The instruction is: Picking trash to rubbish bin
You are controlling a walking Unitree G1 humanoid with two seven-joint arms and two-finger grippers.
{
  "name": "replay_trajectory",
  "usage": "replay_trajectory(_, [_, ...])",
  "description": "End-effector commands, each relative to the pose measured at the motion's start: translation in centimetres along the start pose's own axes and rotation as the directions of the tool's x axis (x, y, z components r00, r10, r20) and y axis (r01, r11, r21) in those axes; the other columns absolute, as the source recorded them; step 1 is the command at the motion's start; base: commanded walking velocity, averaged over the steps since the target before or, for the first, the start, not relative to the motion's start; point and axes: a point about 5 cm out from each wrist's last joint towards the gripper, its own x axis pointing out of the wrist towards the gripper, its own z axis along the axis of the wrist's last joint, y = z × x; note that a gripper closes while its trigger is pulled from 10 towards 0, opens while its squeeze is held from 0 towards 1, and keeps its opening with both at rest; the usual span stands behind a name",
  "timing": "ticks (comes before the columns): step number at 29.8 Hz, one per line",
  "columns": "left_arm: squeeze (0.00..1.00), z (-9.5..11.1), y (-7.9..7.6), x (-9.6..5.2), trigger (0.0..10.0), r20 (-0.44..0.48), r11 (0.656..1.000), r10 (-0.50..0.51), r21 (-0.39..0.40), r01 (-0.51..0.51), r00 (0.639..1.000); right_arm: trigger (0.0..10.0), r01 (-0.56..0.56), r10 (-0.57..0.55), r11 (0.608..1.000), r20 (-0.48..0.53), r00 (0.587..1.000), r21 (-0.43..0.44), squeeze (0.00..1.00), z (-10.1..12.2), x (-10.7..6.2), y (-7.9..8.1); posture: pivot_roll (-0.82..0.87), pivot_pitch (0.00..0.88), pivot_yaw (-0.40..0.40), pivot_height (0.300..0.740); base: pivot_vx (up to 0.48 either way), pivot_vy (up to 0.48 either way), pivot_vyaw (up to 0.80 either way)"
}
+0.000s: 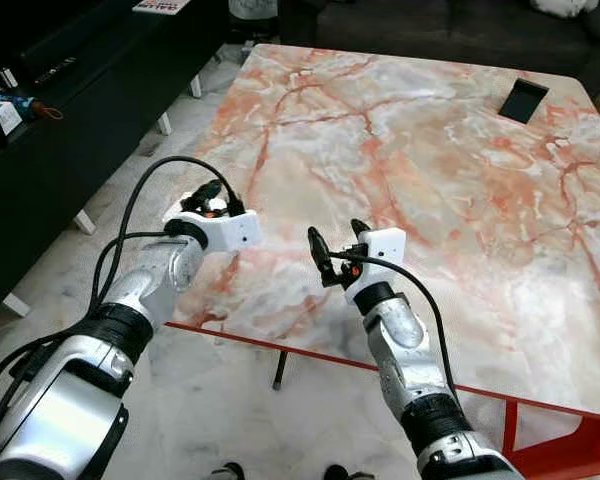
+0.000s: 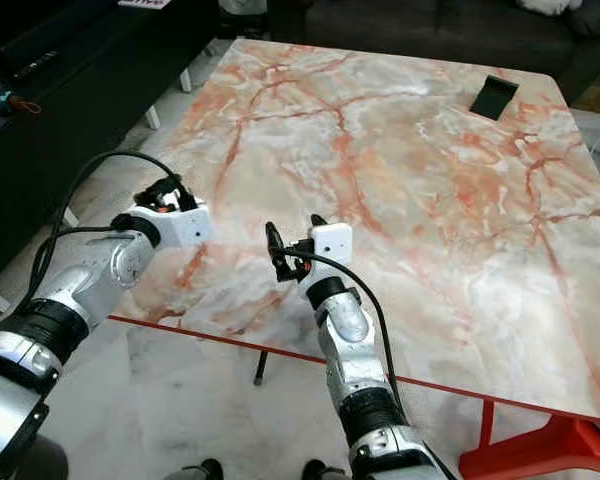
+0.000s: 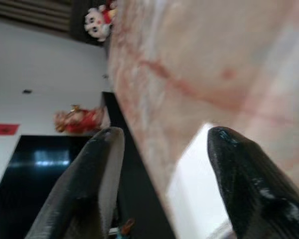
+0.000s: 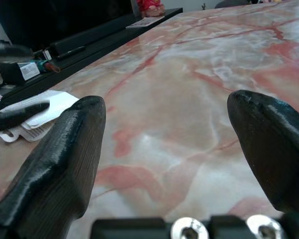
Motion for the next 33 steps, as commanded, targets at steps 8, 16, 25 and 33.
replay_trajectory(8, [1.0,-0.4,-1.6,-1.1,10.0,0.011,0.993,-0.115,0.001,0.115,0.993,10.0,-0.001,0.002,1.0,-0.004,1.0,0.005,0.0,0.0,-0.1,0.1,0.11,0.181,-0.045,0.74,0.0,0.0,0.0])
replay_trajectory(16, [0.0,-1.7,-0.8,-1.1,10.0,-0.071,0.993,-0.097,0.065,0.101,0.993,10.0,-0.002,0.002,1.0,-0.003,1.0,0.004,0.0,0.0,0.0,0.1,0.11,0.182,-0.046,0.74,0.0,0.0,0.0])
replay_trajectory(25, [0.0,-2.5,-0.2,-1.3,10.0,-0.109,0.993,-0.082,0.07,0.09,0.991,10.0,-0.004,0.004,1.0,-0.004,1.0,0.001,0.0,0.0,0.0,0.0,0.11,0.181,-0.046,0.74,0.0,0.0,0.0])
replay_trajectory(33, [0.0,-2.7,0.0,-1.2,10.0,-0.129,0.994,-0.064,0.077,0.074,0.99,10.0,0.001,-0.001,1.0,-0.001,1.0,-0.003,0.0,0.1,0.0,-0.2,0.11,0.174,-0.046,0.74,0.0,0.0,0.0])
